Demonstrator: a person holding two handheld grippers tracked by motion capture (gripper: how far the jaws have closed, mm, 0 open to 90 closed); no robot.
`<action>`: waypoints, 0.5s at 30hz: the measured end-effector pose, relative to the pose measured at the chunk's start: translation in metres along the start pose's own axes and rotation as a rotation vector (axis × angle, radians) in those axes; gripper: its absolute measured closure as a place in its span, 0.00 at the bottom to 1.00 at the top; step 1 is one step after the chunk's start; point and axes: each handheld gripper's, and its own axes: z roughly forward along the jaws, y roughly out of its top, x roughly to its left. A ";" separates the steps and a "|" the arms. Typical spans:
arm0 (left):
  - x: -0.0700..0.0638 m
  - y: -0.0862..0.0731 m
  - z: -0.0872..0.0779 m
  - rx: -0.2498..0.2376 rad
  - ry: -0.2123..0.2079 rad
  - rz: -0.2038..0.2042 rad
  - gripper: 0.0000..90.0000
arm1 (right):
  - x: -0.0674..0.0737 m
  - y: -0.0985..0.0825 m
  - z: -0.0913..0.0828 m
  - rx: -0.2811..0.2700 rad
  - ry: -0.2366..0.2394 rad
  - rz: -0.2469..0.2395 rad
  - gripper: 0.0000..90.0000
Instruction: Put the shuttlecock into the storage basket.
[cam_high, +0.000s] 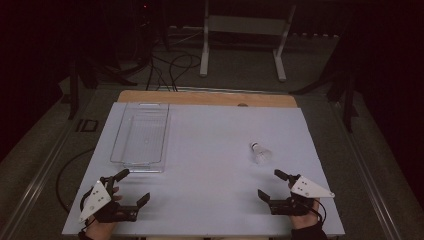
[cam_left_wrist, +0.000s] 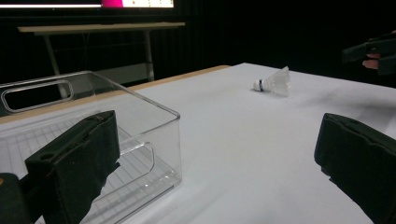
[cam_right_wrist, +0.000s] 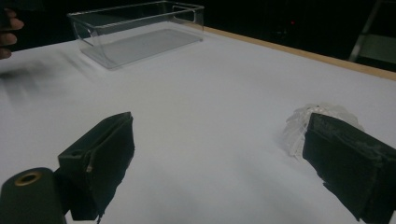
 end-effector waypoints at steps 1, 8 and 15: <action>0.000 0.000 0.000 0.002 -0.001 0.000 0.01 | 0.000 0.000 0.000 0.003 -0.001 -0.001 0.10; -0.001 0.000 0.000 0.008 -0.004 -0.002 0.01 | 0.003 0.001 0.001 0.023 -0.006 -0.021 0.10; -0.001 -0.001 0.002 0.043 0.009 0.000 0.01 | 0.004 0.002 0.002 0.038 -0.001 -0.031 0.10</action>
